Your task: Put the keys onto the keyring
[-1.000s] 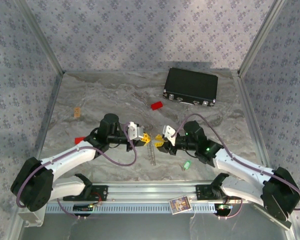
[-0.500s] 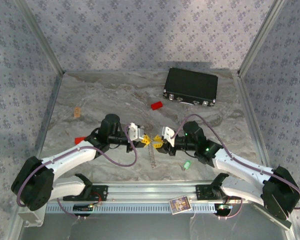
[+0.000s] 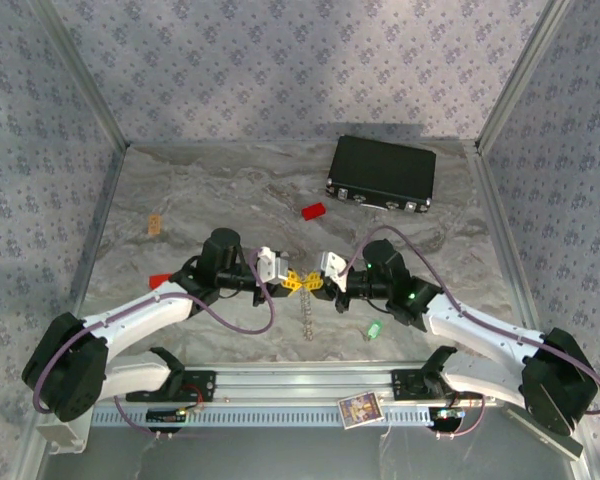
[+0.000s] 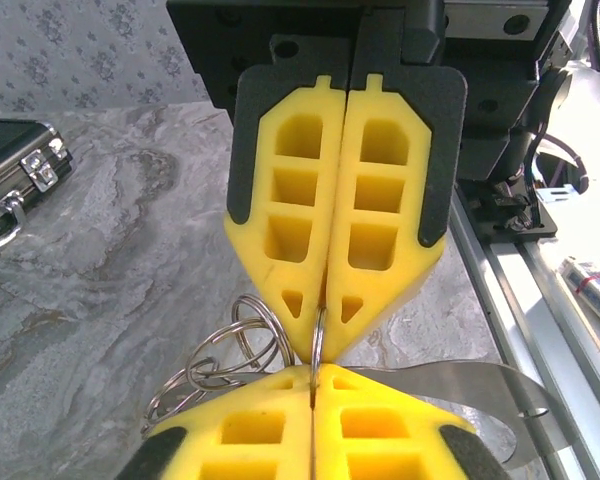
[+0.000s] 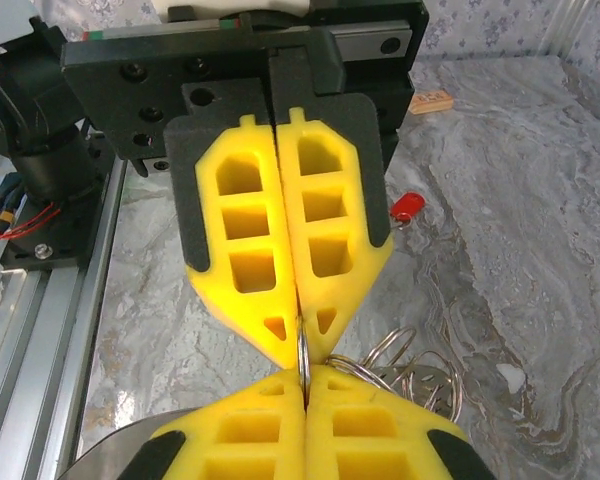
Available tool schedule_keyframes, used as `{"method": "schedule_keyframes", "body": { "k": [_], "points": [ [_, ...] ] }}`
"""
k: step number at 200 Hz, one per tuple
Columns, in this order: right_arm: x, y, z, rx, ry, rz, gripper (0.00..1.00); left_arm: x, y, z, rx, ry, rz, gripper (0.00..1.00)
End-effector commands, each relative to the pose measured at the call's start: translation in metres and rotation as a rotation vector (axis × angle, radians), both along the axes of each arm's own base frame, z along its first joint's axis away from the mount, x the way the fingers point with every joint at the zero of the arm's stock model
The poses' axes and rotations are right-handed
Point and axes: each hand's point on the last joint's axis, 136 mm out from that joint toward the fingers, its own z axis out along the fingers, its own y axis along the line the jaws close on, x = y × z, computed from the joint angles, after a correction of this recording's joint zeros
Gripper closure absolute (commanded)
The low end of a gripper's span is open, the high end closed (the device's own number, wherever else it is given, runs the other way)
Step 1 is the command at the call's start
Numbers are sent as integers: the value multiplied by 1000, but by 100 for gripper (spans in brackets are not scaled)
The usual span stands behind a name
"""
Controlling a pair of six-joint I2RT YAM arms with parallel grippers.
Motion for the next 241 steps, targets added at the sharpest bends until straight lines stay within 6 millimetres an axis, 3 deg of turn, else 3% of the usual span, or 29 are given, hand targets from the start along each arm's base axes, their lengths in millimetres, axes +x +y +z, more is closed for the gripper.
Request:
{"method": "schedule_keyframes", "body": {
  "k": [1,49,119,146,184,203,241],
  "points": [
    [0,4,17,-12,-54,25,100,3,-3,15,-10,-53,2,87],
    [-2,-3,8,-210,-59,61,100,5,2,12,57,-61,22,77],
    [3,3,6,-351,-70,88,100,0,-2,18,44,-64,-5,79],
    [2,6,8,-358,-67,97,100,0,-2,18,40,-70,-4,83],
    [-1,11,19,-275,-62,102,100,1,-2,18,40,-67,-2,100],
    [-1,7,26,-201,-56,87,80,0,-1,18,33,-74,3,100],
    [-6,-4,31,-58,-8,68,75,0,1,23,-46,-95,40,100]
  ]
}}
